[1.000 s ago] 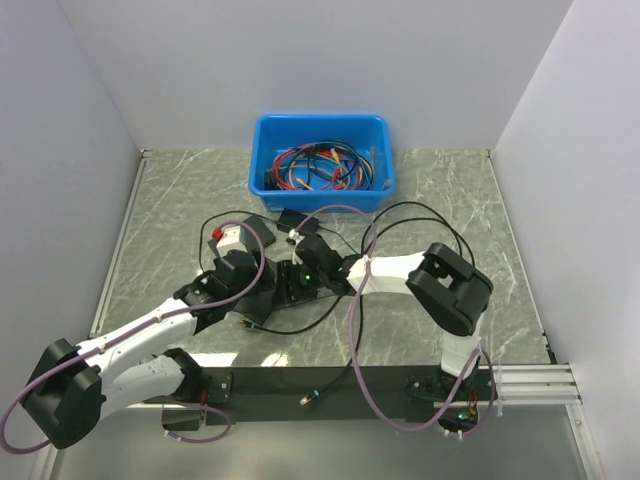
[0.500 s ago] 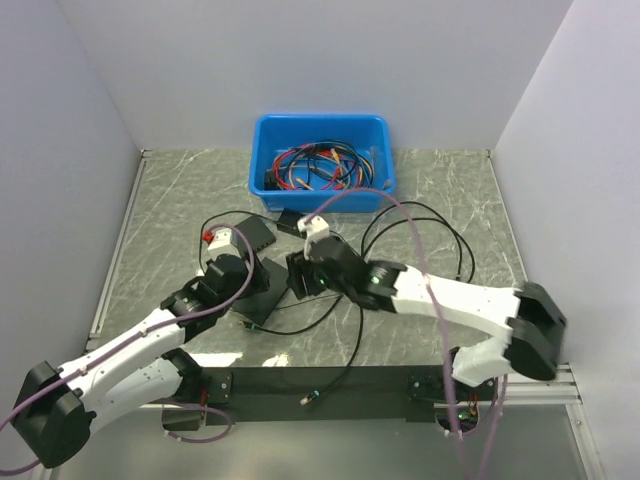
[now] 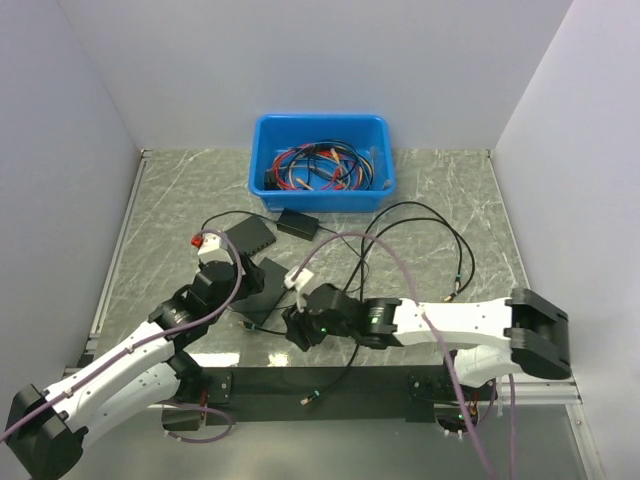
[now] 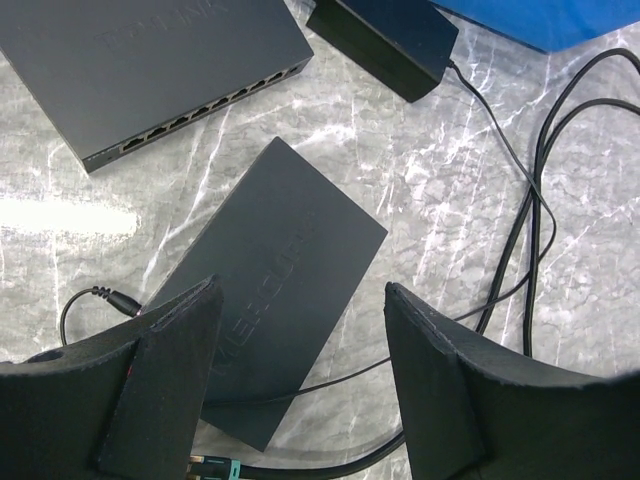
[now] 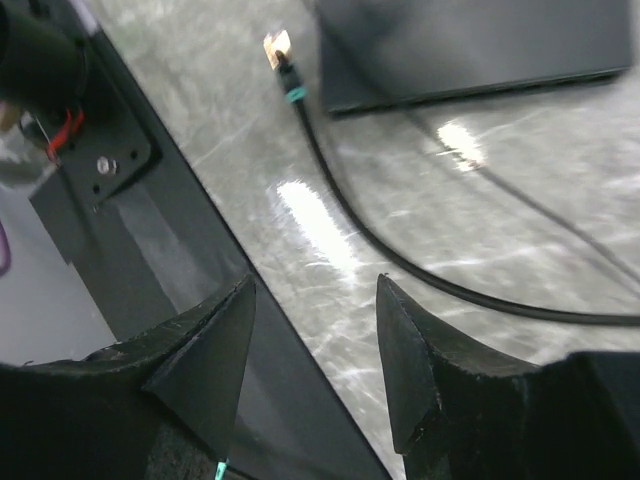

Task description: Insert the plug into the switch port

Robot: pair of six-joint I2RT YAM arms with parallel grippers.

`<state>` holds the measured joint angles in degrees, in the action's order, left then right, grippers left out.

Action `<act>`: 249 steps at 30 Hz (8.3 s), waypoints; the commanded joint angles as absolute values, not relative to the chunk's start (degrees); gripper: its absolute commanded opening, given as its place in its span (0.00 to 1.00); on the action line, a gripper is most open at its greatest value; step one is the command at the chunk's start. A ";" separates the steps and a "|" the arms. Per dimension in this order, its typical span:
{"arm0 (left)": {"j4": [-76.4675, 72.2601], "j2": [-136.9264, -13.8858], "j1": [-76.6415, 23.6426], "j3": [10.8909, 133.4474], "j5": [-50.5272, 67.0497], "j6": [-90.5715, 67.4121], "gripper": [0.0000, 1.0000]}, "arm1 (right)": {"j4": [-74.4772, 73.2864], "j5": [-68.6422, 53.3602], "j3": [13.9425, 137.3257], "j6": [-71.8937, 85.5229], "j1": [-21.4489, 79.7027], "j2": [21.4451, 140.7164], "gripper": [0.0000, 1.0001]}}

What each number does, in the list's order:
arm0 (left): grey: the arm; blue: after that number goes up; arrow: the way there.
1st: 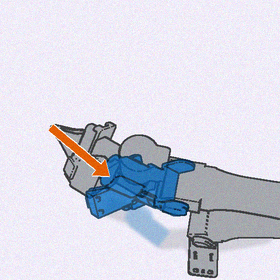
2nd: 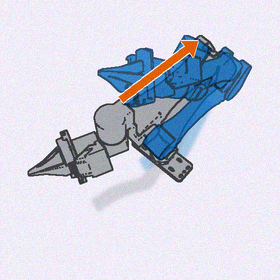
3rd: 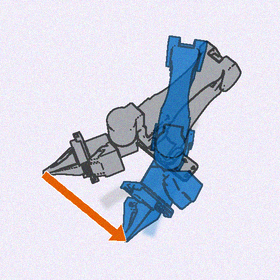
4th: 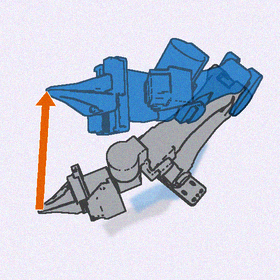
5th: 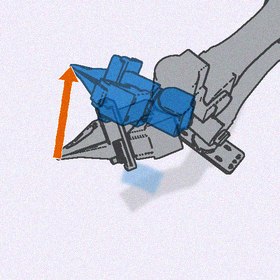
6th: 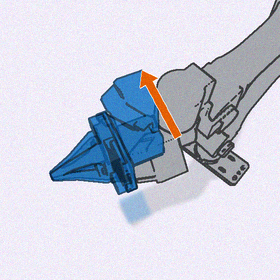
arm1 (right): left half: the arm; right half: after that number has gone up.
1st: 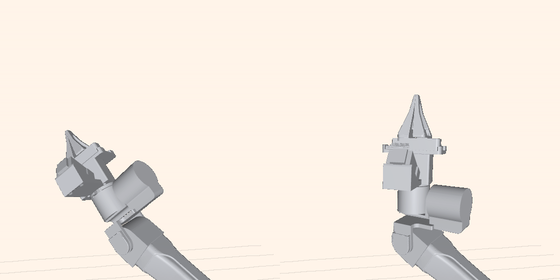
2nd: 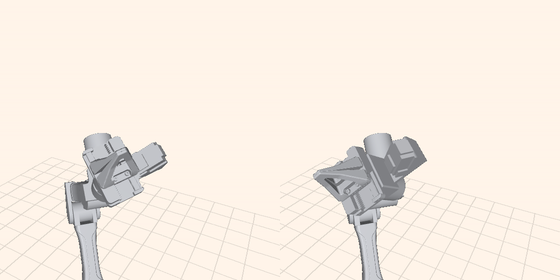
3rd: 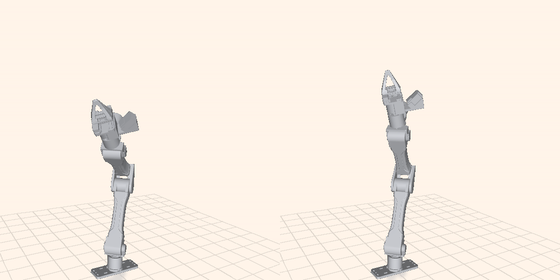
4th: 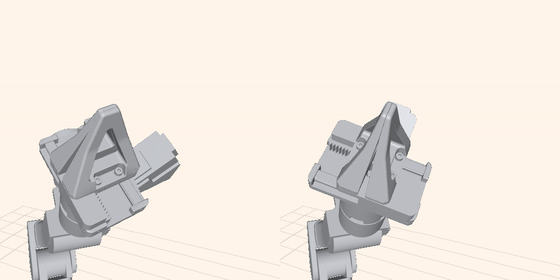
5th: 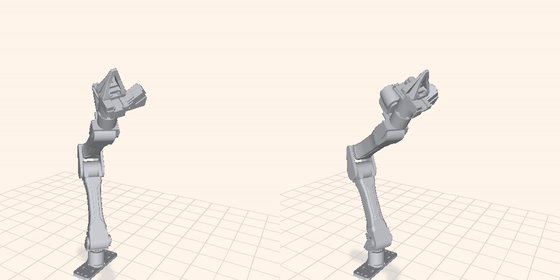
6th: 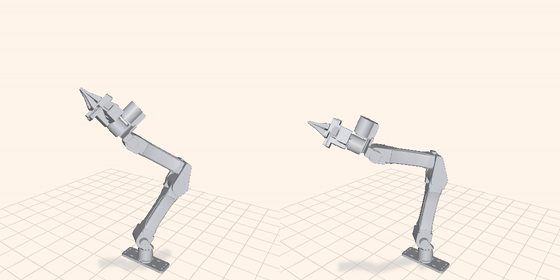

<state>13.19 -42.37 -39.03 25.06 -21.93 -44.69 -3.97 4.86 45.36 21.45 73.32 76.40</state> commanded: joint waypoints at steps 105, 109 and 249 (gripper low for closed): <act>26.54 -34.19 -39.37 34.54 -21.97 -48.96 0.68 | 4.66 8.97 65.39 16.08 79.80 105.46 0.56; 28.21 -32.96 -39.37 36.56 -20.93 -48.69 0.69 | 5.62 6.78 65.48 16.52 79.80 107.22 0.56; 38.50 -35.86 -39.38 46.14 -32.61 -42.80 0.72 | 6.54 4.72 41.12 25.40 60.21 75.93 0.00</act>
<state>40.10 -34.83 -39.22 46.17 -33.23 -43.55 11.38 -0.32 39.75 24.86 61.56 77.45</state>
